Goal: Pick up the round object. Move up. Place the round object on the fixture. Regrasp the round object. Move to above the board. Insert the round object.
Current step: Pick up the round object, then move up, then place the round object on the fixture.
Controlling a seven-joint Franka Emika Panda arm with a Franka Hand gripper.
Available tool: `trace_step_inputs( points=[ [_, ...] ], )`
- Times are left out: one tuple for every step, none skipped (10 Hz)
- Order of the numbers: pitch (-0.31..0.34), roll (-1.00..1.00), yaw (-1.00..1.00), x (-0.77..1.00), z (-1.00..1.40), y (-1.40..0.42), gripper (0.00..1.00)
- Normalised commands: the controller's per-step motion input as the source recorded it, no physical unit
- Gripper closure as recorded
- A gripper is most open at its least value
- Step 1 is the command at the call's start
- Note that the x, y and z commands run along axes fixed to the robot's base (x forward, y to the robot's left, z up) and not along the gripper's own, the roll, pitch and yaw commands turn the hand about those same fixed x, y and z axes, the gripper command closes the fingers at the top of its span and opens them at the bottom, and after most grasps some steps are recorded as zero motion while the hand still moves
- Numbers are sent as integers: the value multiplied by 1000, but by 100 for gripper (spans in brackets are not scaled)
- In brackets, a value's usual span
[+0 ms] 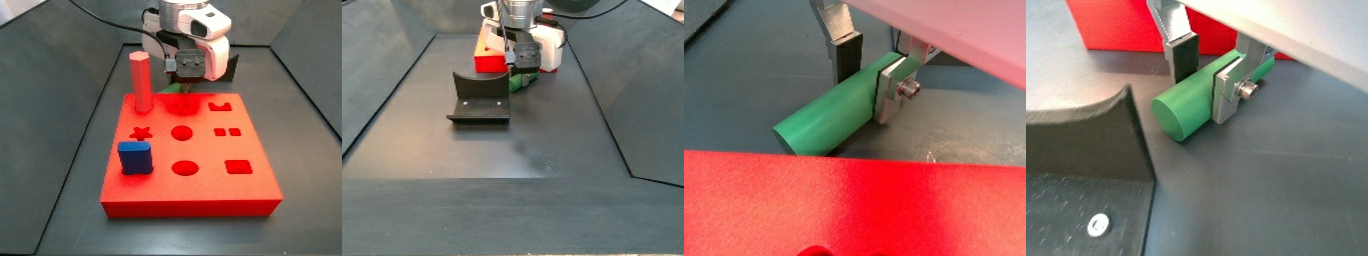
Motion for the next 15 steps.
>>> trace_step_inputs(
  points=[
    [0,0,0,0,0,0,100],
    [0,0,0,0,0,0,100],
    [0,0,0,0,833,0,100],
    [9,-6,-29,-3,795,-19,100],
    [21,-16,-23,-10,679,-19,100],
    [31,-29,-13,-12,536,-9,100],
    [35,-45,-4,-13,379,-8,100],
    [0,0,0,0,1000,0,100],
    [6,-14,2,-2,1000,1,100],
    [13,-24,6,-6,1000,0,100],
    [28,-51,11,-15,1000,1,100],
    [35,-67,12,-17,1000,0,100],
    [45,-80,9,-21,1000,0,100],
    [47,-88,6,-19,1000,0,100],
    [59,-109,-1,-14,761,1,100]
  ],
)
